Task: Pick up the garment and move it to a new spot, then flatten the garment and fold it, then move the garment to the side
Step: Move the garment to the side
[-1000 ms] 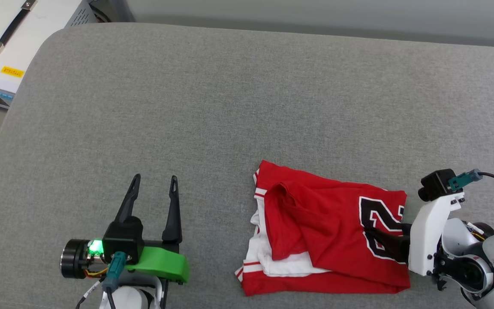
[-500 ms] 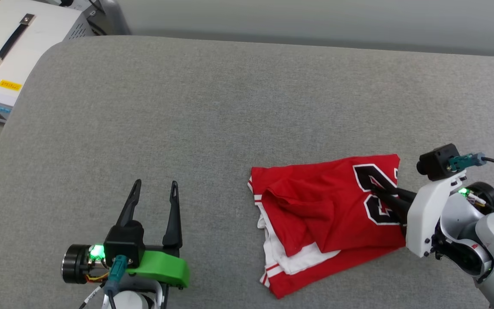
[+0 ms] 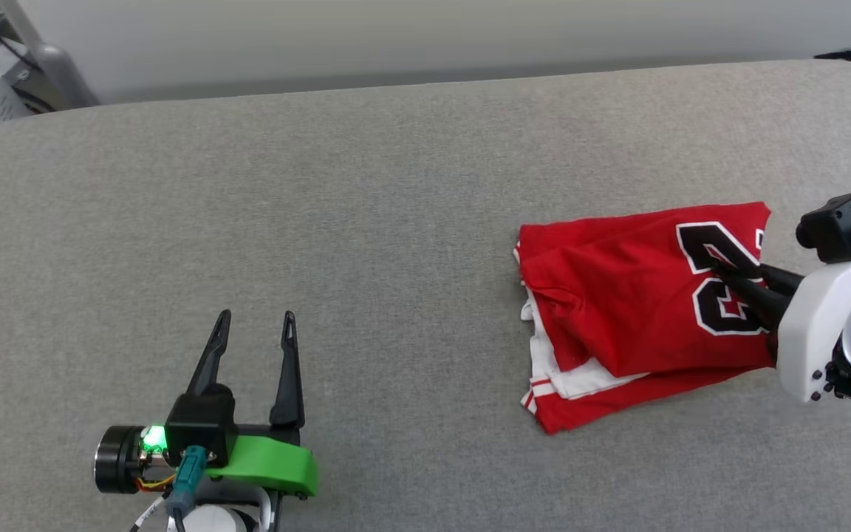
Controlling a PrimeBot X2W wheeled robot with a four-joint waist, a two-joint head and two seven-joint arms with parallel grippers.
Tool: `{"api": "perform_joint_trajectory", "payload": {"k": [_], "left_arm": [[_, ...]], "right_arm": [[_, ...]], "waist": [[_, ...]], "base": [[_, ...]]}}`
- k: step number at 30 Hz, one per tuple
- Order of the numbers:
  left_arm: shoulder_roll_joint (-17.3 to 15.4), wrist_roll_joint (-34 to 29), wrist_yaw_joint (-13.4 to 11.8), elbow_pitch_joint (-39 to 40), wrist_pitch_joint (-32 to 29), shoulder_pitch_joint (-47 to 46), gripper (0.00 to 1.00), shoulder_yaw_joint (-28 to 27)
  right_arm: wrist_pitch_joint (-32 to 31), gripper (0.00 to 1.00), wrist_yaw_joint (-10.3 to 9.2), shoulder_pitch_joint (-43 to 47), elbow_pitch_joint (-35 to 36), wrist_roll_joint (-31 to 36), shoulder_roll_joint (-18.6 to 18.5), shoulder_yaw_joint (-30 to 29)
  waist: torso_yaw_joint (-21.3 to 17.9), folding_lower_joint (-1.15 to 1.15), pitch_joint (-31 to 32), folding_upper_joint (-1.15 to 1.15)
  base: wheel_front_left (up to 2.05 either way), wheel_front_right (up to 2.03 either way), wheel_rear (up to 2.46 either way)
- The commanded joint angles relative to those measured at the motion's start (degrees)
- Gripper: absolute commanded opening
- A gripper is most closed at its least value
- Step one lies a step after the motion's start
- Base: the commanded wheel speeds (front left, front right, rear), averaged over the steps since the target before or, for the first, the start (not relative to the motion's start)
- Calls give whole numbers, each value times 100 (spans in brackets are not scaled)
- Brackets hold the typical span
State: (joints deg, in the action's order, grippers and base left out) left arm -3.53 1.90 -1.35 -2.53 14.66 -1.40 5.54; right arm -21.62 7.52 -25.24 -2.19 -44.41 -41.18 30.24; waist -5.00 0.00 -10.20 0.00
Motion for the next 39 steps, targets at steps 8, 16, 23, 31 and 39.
{"api": "perform_joint_trajectory", "payload": {"k": [8, 16, 23, 31, 39], "left_arm": [[-205, -120, -35, 357, 34, -318, 100, -163], [-351, -166, -11, 624, 34, -607, 100, -193], [-412, -208, -55, 839, 34, -707, 100, -171], [-437, -192, -103, 920, 34, -778, 100, -144], [-392, -147, -175, 840, 34, -720, 100, -108]], "right_arm": [[-120, 0, -3, -623, -763, 3, -614, -580], [-89, 0, -3, -1474, -1904, 378, -874, -602], [47, 0, -3, -2056, -2887, 734, -918, -784], [291, 0, -3, -2438, -3631, 911, -732, -933], [808, 100, -3, -2597, -4069, 1307, -555, -1115]], "waist": [[-733, 0, -1043, 0], [-677, 0, -1632, 0], [-623, 0, -1912, 0], [-568, 0, -1971, 0], [-492, 0, -1706, 0]], "base": [[0, 0, 0], [0, 0, 0], [0, 0, 0], [0, 0, 0], [0, 0, 0]]}}
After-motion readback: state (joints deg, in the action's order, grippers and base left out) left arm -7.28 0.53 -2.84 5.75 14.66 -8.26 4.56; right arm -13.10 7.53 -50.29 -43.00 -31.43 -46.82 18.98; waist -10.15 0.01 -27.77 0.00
